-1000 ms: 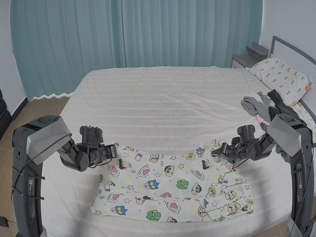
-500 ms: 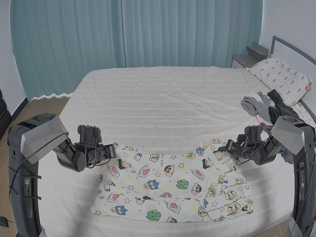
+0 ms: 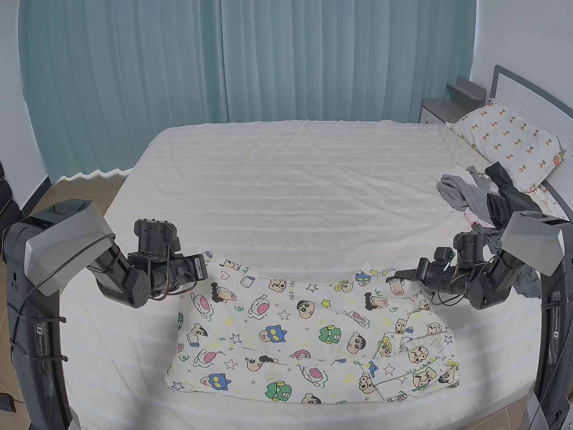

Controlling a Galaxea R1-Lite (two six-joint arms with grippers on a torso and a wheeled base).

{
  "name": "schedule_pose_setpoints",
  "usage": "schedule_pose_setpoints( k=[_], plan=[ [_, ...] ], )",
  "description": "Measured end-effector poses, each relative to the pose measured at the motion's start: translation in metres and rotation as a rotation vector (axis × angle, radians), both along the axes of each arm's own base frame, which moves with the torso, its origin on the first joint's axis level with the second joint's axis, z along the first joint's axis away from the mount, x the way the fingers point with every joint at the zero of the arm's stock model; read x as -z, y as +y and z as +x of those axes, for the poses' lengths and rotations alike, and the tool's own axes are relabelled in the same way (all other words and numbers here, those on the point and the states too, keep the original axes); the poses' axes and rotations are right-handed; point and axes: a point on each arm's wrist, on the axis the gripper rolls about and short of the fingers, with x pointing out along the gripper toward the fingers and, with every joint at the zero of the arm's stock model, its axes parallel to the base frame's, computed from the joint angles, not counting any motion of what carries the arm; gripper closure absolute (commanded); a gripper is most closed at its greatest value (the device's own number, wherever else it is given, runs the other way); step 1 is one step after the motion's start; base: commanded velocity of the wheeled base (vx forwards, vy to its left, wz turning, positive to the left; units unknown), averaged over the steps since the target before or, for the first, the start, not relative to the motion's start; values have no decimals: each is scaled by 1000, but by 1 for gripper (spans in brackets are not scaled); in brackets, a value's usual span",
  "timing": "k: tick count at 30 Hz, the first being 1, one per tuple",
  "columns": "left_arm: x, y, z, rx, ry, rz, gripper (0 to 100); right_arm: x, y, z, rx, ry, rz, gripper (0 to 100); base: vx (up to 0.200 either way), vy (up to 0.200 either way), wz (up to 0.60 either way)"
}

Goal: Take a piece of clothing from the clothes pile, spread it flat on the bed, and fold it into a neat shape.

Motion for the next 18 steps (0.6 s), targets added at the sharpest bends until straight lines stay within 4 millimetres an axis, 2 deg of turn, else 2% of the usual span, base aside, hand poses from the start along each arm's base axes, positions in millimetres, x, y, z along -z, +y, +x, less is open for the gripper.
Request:
schedule_pose_setpoints(
  k=[12, 18],
  plan=[
    [-11, -1, -1, 17, -129, -35, 100, -16, -5, -2, 16, -2, 62, 100, 0, 0, 0],
    [-9, -1, 3, 11, -169, -36, 100, -27, -6, 1, 36, -64, 106, 100, 0, 0, 0]
  ],
)
